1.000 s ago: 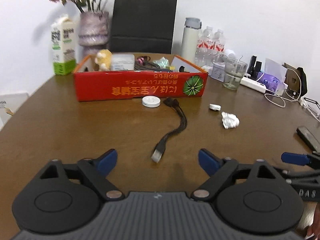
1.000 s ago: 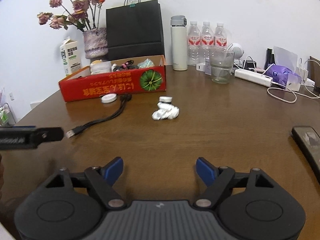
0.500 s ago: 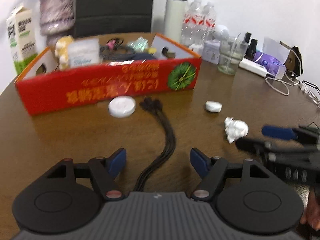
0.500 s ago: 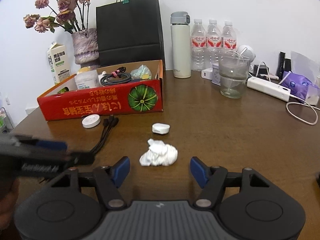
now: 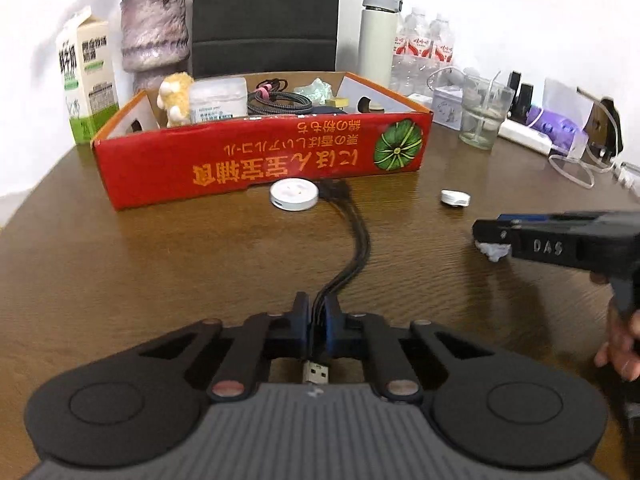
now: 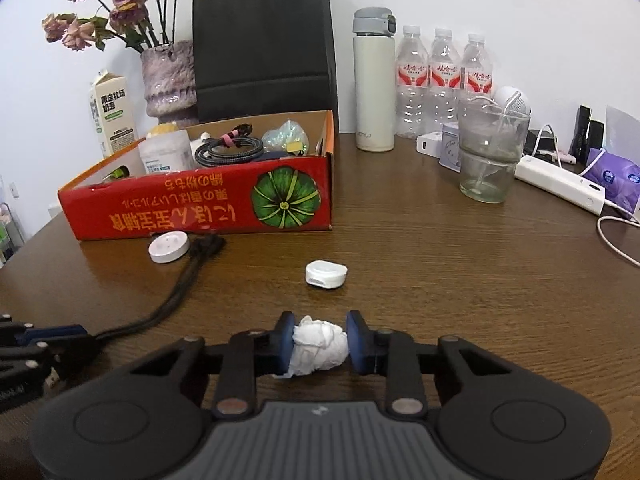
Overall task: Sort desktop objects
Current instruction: 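Grasp the black cable with the left tool while the right tool grasps the crumpled white tissue, then lift the cable and tissue and carry both toward the box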
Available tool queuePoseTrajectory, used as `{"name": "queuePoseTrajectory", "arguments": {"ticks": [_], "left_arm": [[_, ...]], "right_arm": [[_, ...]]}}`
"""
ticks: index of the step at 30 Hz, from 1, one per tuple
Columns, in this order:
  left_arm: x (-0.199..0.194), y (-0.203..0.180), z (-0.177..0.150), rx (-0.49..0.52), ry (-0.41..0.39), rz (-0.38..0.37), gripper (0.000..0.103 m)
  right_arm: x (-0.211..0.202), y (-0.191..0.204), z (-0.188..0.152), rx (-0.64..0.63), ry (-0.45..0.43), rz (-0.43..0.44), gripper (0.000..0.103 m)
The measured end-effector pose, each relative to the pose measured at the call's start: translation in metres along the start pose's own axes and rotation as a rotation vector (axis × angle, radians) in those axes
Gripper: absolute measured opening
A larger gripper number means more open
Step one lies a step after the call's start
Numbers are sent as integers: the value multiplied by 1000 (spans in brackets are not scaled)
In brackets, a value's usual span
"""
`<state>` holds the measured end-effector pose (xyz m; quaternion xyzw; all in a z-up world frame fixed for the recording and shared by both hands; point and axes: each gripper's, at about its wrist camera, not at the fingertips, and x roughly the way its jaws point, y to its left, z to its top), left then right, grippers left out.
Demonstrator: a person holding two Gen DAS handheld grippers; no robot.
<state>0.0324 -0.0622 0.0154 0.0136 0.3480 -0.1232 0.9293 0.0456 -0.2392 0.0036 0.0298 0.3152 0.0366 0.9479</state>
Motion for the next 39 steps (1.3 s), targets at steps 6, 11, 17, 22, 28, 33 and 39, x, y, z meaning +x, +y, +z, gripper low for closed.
{"name": "queuePoseTrajectory", "arguments": {"ticks": [6, 11, 17, 22, 28, 33, 39], "left_arm": [[-30, 0, -11, -76, -65, -6, 3], [-71, -8, -15, -70, -146, -10, 1], [-109, -11, -17, -43, -229, -50, 1], [-80, -7, -14, -41, -143, -115, 19], [-1, -13, 31, -34, -33, -61, 68], [51, -27, 55, -14, 36, 19, 78], [48, -32, 37, 38, 11, 32, 15]], "right_arm": [[-31, 1, -17, 49, -26, 8, 19], [-68, 4, -33, 98, -61, 27, 17], [-113, 14, -38, 81, -122, 35, 16], [-128, 17, -42, 73, -133, 48, 17], [-116, 15, -52, 86, -82, 63, 17], [-103, 10, -58, 102, -54, 60, 17], [-93, 5, -56, 113, -49, 62, 17]]}}
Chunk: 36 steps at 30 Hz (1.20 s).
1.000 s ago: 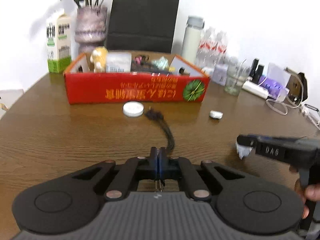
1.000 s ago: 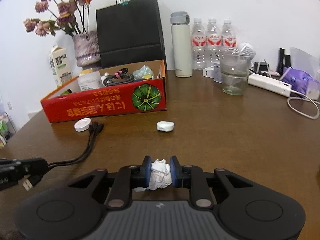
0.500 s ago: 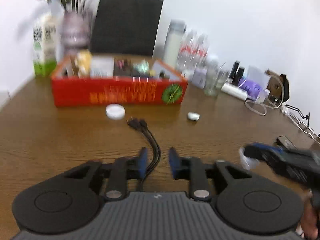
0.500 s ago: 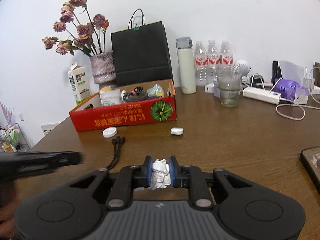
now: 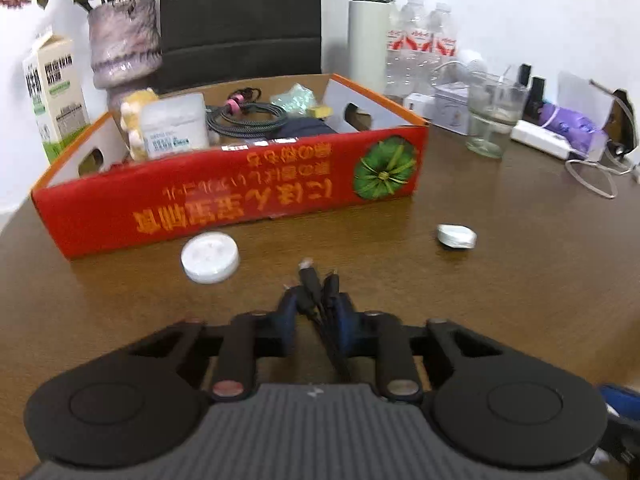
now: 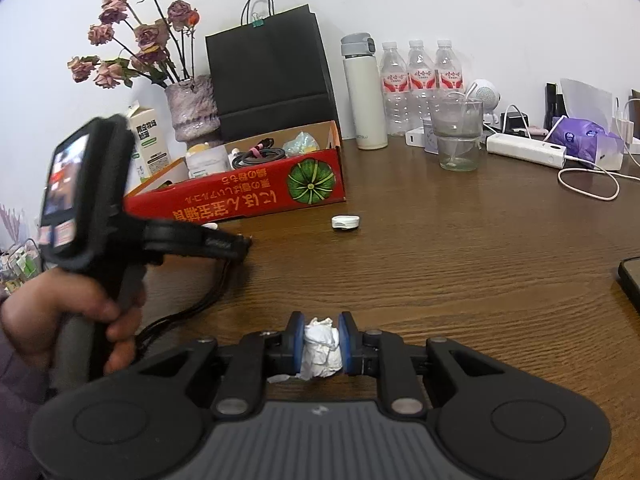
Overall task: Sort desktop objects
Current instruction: 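Lift the cable and tissue and carry both toward the box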
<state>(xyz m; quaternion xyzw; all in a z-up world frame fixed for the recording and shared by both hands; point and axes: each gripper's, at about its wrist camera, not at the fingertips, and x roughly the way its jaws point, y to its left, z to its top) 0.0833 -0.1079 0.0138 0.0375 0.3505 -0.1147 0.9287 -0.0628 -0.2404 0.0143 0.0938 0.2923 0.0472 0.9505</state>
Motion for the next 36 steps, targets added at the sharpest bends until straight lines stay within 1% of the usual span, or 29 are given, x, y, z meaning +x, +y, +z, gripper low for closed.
{"name": "queuePoseTrajectory", "arguments": {"ticks": [2, 4, 5, 10, 13, 16, 19, 24, 29, 33, 36], "left_arm": [[-14, 0, -10, -2, -9, -5, 14], [-34, -2, -26, 0, -39, -4, 5], [-49, -2, -36, -2, -62, -17, 4], [-107, 5, -65, -76, -134, -65, 4], [-126, 9, -74, -88, -150, -48, 4], [-150, 20, -76, -144, -177, -56, 4], [-184, 31, -68, -175, -253, -79, 4], [-236, 43, -56, -198, -385, -120, 4], [-259, 57, -40, -228, -440, -126, 4], [-282, 69, -14, -225, -516, -161, 4], [-288, 74, 20, -208, -562, -169, 4]], "right_arm": [[1, 1, 0, 0, -3, 4, 17], [0, 3, -1, -2, -10, 17, 17], [0, 5, -2, -4, -9, 20, 17], [-7, 17, 0, -19, -35, 54, 17], [-13, 27, 1, -38, -47, 63, 17], [-27, 35, 1, -53, -69, 67, 17], [-44, 41, 7, -67, -105, 65, 17], [-84, 55, 20, -94, -200, 83, 17], [-110, 65, 33, -136, -261, 98, 17], [-118, 67, 52, -162, -301, 114, 17], [-112, 67, 74, -175, -320, 127, 17]]}}
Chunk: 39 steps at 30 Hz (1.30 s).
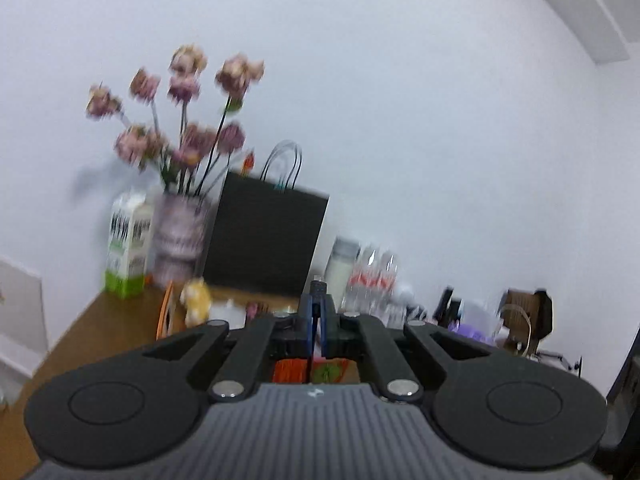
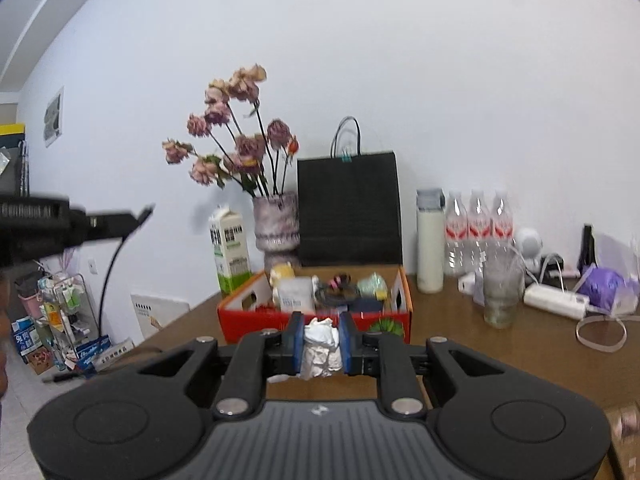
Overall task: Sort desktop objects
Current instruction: 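Lift the cable and tissue and carry both toward the box, then lower the cable and tissue into the box and open both tools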
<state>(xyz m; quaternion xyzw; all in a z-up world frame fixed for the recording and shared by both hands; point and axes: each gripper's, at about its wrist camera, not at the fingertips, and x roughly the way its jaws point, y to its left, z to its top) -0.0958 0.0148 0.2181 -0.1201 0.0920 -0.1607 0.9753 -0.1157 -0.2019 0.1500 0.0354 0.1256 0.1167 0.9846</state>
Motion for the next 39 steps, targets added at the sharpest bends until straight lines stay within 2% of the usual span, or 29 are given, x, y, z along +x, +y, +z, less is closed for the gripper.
{"name": "queuePoseTrajectory", "arguments": {"ticks": [4, 8, 13, 15, 19, 21, 25, 30, 31, 32, 33, 35, 37, 38, 39], "left_arm": [[41, -1, 45, 7, -17, -27, 4], [101, 0, 80, 15, -19, -12, 4], [209, 17, 100, 8, 111, -18, 4], [241, 27, 97, 3, 115, 6, 4], [283, 50, 84, 4, 35, 9, 4], [304, 61, 77, 21, 23, 69, 4], [338, 86, 50, 22, 95, 124, 4], [350, 105, 8, 62, 242, 84, 7], [347, 108, 1, 62, 259, 91, 9], [346, 111, -4, 54, 275, 100, 20], [342, 115, -9, 42, 290, 100, 37], [336, 118, -12, 31, 310, 85, 61], [330, 115, -9, 54, 304, 88, 64], [327, 112, -7, 78, 309, 90, 72], [326, 108, -3, 103, 320, 106, 85]], "right_arm": [[34, -9, 29, -17, -11, 7, 17], [84, -26, 56, -6, 12, 21, 17], [156, -52, 77, 18, 66, 8, 17], [188, -62, 82, 30, 83, -6, 17], [243, -74, 80, 32, 132, -28, 17], [267, -77, 72, 26, 166, -32, 17], [309, -82, 52, 18, 234, -40, 17], [345, -92, 29, 36, 323, -39, 18], [351, -95, 27, 48, 345, -37, 21], [357, -98, 25, 62, 369, -39, 22], [362, -101, 23, 72, 396, -37, 23], [367, -108, 27, 108, 419, -28, 37], [365, -113, 38, 141, 405, -48, 48], [361, -114, 45, 149, 394, -65, 52], [357, -114, 53, 149, 385, -79, 53]]}}
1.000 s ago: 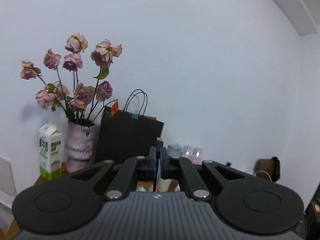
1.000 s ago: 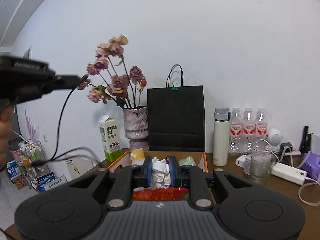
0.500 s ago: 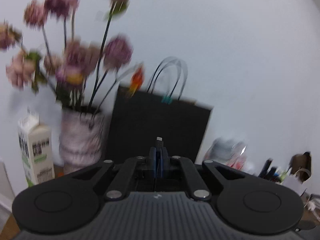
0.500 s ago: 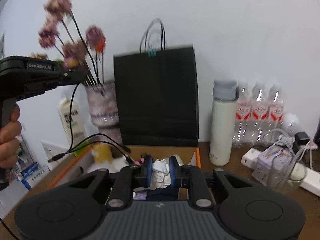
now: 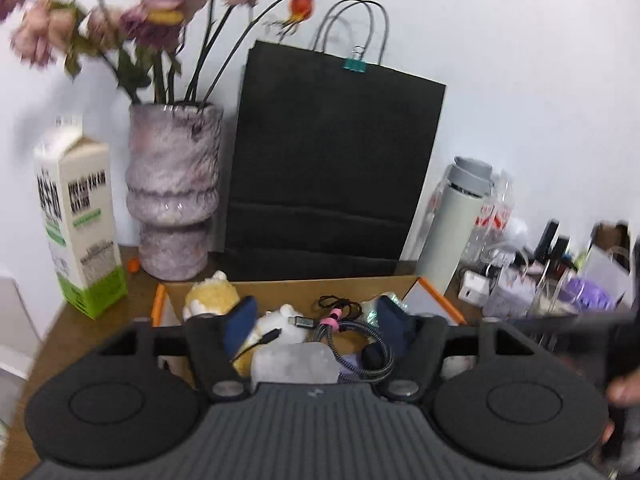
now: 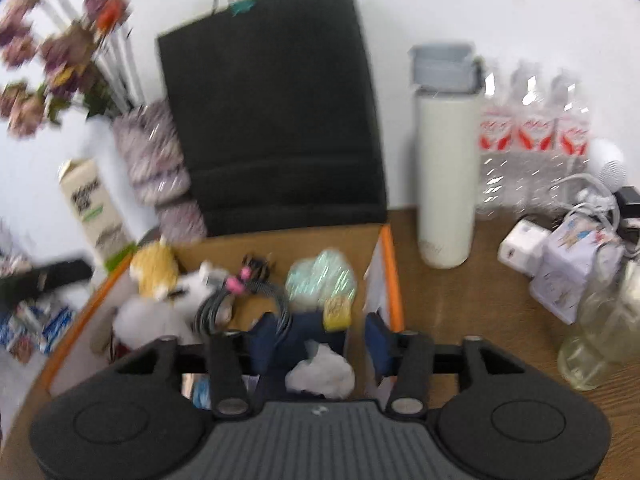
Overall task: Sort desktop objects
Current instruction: 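Lower the cable and tissue into the box and open both tools, then withdraw both tools from the box toward the white cap and earbud case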
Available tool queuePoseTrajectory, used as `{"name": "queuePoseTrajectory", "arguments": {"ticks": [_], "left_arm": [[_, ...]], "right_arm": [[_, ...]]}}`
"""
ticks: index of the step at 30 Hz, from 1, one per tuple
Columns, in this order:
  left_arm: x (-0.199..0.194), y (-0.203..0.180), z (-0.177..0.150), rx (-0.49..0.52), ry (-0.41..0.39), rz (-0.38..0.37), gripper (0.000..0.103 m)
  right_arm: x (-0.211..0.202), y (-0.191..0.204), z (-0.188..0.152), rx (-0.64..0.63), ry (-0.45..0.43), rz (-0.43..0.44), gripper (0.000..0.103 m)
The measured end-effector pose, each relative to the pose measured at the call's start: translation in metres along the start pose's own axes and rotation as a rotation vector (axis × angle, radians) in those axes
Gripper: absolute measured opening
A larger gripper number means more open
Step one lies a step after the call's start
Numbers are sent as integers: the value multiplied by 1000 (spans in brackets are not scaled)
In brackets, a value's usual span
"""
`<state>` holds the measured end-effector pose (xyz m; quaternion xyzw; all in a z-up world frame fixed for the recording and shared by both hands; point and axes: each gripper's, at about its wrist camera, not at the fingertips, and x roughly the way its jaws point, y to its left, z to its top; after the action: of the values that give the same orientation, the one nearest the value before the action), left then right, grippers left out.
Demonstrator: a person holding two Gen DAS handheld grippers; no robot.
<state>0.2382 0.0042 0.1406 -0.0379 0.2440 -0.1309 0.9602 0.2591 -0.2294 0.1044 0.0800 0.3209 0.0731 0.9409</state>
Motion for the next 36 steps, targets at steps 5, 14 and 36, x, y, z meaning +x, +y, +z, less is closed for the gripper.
{"name": "queuePoseTrajectory", "arguments": {"ticks": [5, 14, 36], "left_arm": [[-18, -9, 17, -19, 75, 103, 102], [-75, 7, 6, -150, 94, 186, 103], [-262, -84, -233, 38, 154, 90, 103]], "right_arm": [[-37, 17, 12, -47, -16, 1, 65], [-97, 42, -21, -130, -70, -27, 79], [-243, 47, -279, -125, -62, -52, 80]]}}
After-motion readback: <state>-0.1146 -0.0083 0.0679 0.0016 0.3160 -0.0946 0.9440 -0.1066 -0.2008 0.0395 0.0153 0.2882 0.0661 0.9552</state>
